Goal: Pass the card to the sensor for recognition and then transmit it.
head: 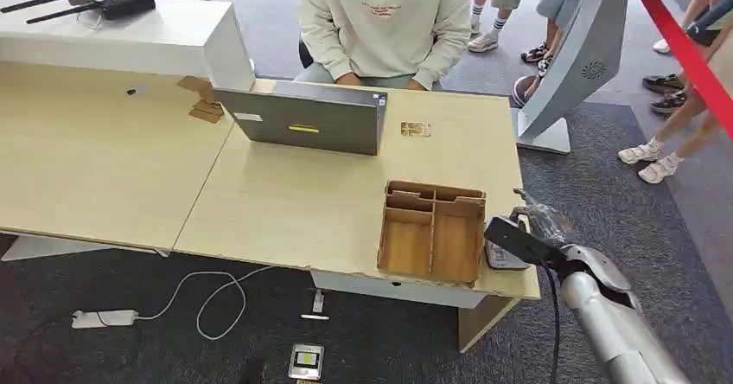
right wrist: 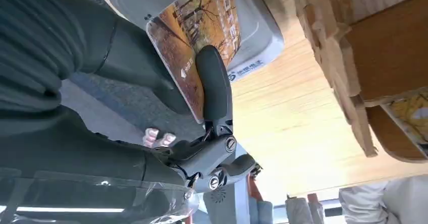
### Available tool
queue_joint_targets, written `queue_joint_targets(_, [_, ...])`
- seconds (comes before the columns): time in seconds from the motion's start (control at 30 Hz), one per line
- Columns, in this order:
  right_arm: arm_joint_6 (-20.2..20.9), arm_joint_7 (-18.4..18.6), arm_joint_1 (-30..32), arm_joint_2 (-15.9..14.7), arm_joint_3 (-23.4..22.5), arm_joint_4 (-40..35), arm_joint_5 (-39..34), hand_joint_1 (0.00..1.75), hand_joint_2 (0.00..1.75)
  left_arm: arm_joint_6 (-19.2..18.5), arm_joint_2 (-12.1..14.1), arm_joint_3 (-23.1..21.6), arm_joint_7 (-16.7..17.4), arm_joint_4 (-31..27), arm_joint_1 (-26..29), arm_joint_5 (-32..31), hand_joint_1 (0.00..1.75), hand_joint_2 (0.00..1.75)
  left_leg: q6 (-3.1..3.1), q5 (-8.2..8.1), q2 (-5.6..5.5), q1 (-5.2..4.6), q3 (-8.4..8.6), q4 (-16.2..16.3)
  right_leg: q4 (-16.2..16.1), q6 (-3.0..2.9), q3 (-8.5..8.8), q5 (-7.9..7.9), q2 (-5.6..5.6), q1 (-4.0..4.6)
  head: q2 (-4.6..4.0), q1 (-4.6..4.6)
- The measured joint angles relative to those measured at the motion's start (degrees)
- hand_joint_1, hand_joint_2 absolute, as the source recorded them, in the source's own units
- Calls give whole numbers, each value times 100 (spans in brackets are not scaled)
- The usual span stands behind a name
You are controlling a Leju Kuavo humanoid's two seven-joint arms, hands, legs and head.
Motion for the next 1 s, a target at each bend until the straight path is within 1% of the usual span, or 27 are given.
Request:
queue_joint_targets(0.1, [9, 0, -25, -7, 0, 70, 0, 175, 175, 103, 0, 0, -2, -2, 0, -66, 0, 0, 0, 0, 0, 0, 2, 0, 0, 0, 1, 0, 0, 0, 0, 0])
queue_joint_targets(0.3, [9, 0, -32, -13, 0, 133, 0, 175, 175, 114, 7, 0, -7, -2, 3, -68, 0, 0, 0, 0, 0, 0, 2, 0, 0, 0, 2, 0, 0, 0, 0, 0])
queue_joint_targets(0.47, [7, -9, -43, -4, 0, 155, -63, 175, 175, 55, 2, 0, -30, -2, -5, 20, 0, 0, 0, 0, 0, 0, 2, 0, 0, 0, 2, 0, 0, 0, 0, 0])
queue_joint_targets(0.57, [-81, -92, -36, -7, -2, 148, -166, 175, 175, -90, 11, 0, -59, -2, -5, 35, 0, 0, 0, 0, 0, 0, 1, 0, 0, 0, 1, 0, 0, 0, 0, 0])
queue_joint_targets(0.73, [-232, -109, -56, -13, -20, 72, -302, 175, 175, 94, 18, 0, -74, -4, -7, -241, 0, 0, 0, 0, 0, 0, 0, 0, 1, 0, 1, 1, 0, -1, 0, 0])
queue_joint_targets(0.87, [-264, -55, -200, -13, -61, -29, -361, 175, 175, 109, 17, 0, -101, -4, -36, -326, 0, 0, 0, 0, -1, 0, 0, 0, 1, 0, 0, 0, 0, -1, 0, 2])
queue_joint_targets(1.0, [-330, -74, -278, -22, -76, -87, -413, 175, 175, 120, 22, 0, -107, -7, -38, -404, 0, 0, 0, 0, -1, 0, -1, 0, 1, 0, -1, 0, 0, -1, 0, 0])
